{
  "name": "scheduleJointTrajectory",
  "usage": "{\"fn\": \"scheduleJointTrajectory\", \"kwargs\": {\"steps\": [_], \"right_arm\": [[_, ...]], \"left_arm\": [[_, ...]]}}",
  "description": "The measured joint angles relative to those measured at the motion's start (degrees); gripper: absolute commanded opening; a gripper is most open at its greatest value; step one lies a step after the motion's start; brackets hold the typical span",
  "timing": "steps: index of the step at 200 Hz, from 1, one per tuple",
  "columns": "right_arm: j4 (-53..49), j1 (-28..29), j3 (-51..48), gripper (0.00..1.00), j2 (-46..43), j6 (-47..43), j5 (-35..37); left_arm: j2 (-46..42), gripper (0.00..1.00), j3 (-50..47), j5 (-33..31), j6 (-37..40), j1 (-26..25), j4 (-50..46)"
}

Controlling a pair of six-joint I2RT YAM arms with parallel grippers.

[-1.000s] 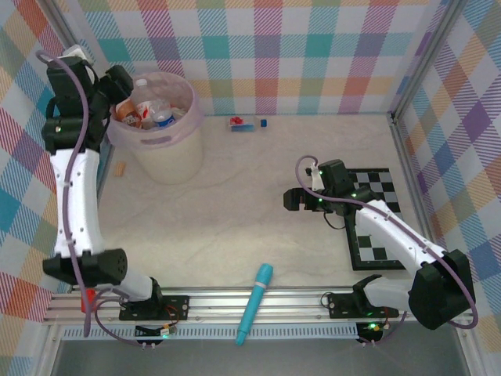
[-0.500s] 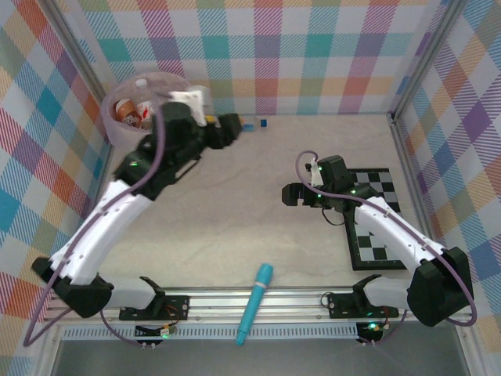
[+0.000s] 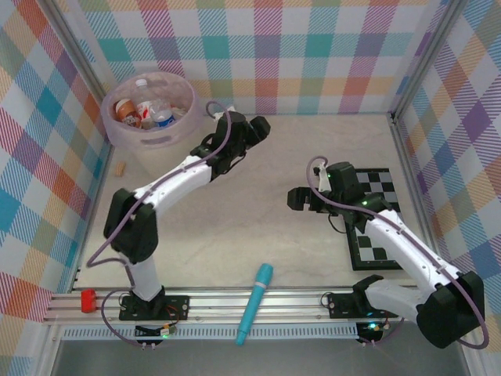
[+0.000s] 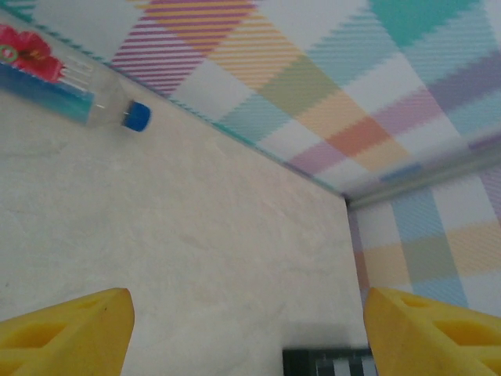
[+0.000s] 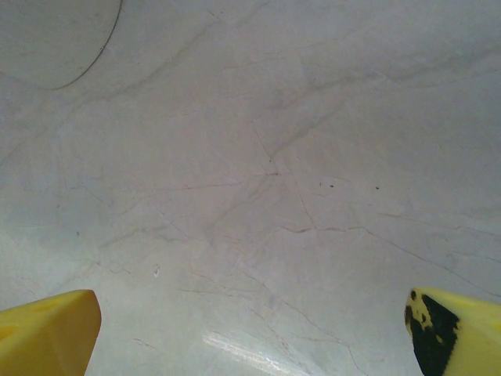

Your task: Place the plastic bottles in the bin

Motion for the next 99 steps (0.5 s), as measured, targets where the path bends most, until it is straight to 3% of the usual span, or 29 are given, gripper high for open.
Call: {"fn": "scheduleJointTrajectory", "kwargs": {"steps": [51, 99], "right_arm": [[-2.2, 0.0, -1.6, 1.00, -3.9, 0.1, 1.3], [-3.6, 0.0, -3.6, 1.00, -4.7, 1.1, 1.7]], "left_arm": [[20.8, 0.80, 6.3, 2.0, -15.2, 6.7, 5.4], [28.7, 0.84, 16.2, 1.2, -21.0, 9.4, 4.1]]}}
